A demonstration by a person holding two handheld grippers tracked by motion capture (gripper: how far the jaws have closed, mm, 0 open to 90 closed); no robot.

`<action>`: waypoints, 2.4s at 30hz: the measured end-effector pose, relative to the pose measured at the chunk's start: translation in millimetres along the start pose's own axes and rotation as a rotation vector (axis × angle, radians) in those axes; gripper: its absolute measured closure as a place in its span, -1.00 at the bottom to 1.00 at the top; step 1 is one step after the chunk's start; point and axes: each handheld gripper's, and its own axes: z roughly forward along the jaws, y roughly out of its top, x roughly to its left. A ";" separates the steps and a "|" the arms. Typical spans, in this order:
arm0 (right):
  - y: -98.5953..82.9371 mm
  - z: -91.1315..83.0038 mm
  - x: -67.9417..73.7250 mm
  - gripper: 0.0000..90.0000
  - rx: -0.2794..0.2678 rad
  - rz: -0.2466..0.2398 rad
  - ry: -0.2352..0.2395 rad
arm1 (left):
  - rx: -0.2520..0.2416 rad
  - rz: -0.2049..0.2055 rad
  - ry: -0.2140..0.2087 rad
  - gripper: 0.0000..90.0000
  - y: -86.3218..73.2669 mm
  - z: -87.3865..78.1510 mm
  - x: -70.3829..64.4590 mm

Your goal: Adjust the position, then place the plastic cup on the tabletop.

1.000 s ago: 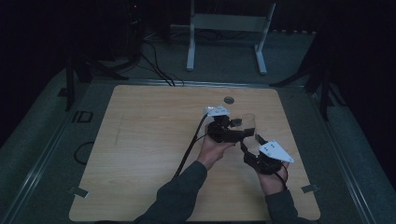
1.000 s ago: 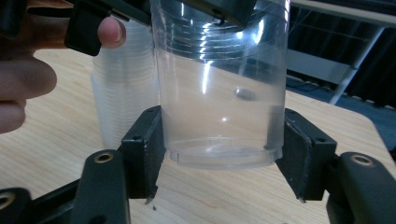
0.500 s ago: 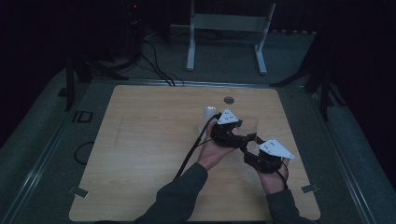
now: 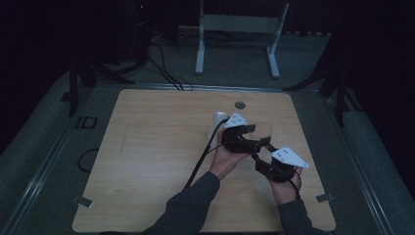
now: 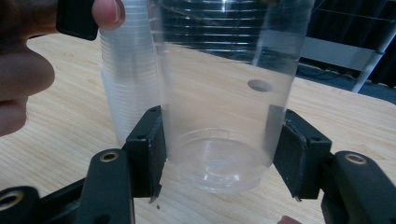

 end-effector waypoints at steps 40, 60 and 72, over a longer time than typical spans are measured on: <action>3.1 -7.5 -11.4 -0.34 -0.005 0.016 -0.007 | 0.004 0.120 0.128 -0.36 -1.3 -3.3 -6.2; 3.5 -12.6 -21.7 -0.34 -0.017 0.045 -0.037 | 0.009 0.127 0.151 -0.35 -4.9 -8.0 -2.9; 2.1 -11.7 -22.5 -0.34 -0.009 0.047 -0.044 | 0.011 0.144 0.155 -0.34 -9.3 -14.7 -2.5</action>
